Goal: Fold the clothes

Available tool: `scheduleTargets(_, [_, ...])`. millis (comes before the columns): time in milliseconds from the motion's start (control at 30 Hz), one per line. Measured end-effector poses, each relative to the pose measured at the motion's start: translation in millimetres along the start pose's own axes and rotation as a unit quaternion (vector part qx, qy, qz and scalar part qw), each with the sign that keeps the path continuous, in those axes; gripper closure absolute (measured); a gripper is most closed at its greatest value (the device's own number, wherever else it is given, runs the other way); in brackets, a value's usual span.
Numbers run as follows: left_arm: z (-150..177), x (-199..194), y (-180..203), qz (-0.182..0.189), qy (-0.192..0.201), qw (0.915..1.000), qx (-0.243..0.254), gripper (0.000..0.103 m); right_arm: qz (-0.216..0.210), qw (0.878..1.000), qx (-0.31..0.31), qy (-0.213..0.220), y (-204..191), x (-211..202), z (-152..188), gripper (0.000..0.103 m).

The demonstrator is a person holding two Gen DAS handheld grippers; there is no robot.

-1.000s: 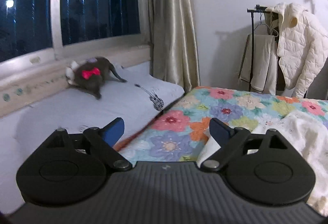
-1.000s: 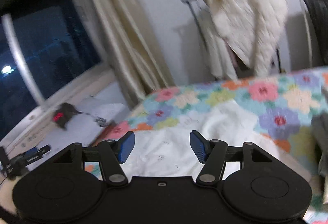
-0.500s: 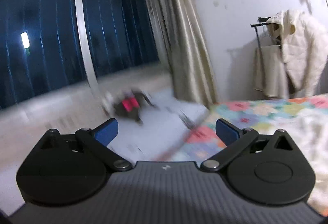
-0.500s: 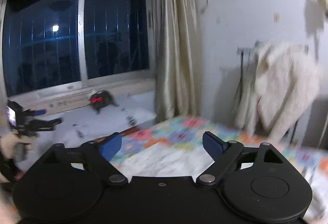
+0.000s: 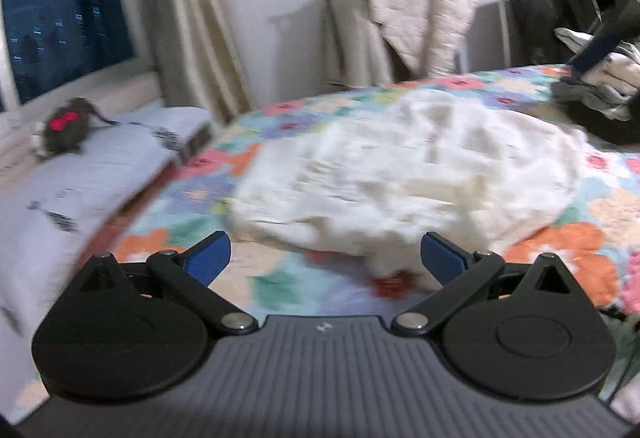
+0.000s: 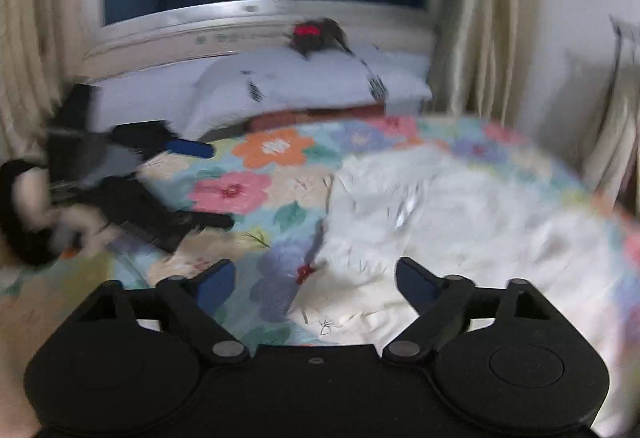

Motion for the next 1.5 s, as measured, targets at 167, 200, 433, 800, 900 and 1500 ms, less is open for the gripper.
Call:
scheduleTargets(167, [0.0, 47.4, 37.7, 0.039, -0.019, 0.998, -0.045, 0.0, 0.04, 0.999, 0.005, -0.03, 37.4, 53.4, 28.9, 0.032])
scheduleTargets(200, [4.0, 56.7, 41.6, 0.049, -0.029, 0.9966, -0.061, 0.0, 0.031, 0.999, 0.017, -0.027, 44.8, 54.6, 32.3, 0.032])
scheduleTargets(433, [34.7, 115.5, 34.1, 0.102, -0.078, 0.9727, -0.193, 0.016, -0.025, 0.997, 0.068, 0.015, 70.7, 76.7, 41.1, 0.028])
scheduleTargets(800, [-29.0, 140.4, 31.0, 0.162, -0.069, 0.9658, -0.19, 0.088, -0.109, 0.976, 0.169, 0.081, 131.0, 105.9, 20.7, 0.098])
scheduleTargets(900, [-63.8, 140.4, 34.5, 0.159, -0.051, 0.9697, -0.178, 0.079, -0.111, 0.96, 0.23, 0.115, 169.4, 92.5, 31.1, 0.098])
scheduleTargets(1500, [-28.5, 173.0, 14.1, 0.098, -0.095, 0.9519, -0.274, 0.027, -0.124, 0.915, 0.368, 0.112, 245.7, 112.6, 80.5, 0.097])
Point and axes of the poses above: each gripper's, at about its wrist camera, not at the fingertips, and x roughly the way its jaws point, y to its right, z to its underside, the point moved 3 cm from there along x, roughly the way its jaws point, and after that the axes turned 12 degrees about -y, right-handed, at the moved point
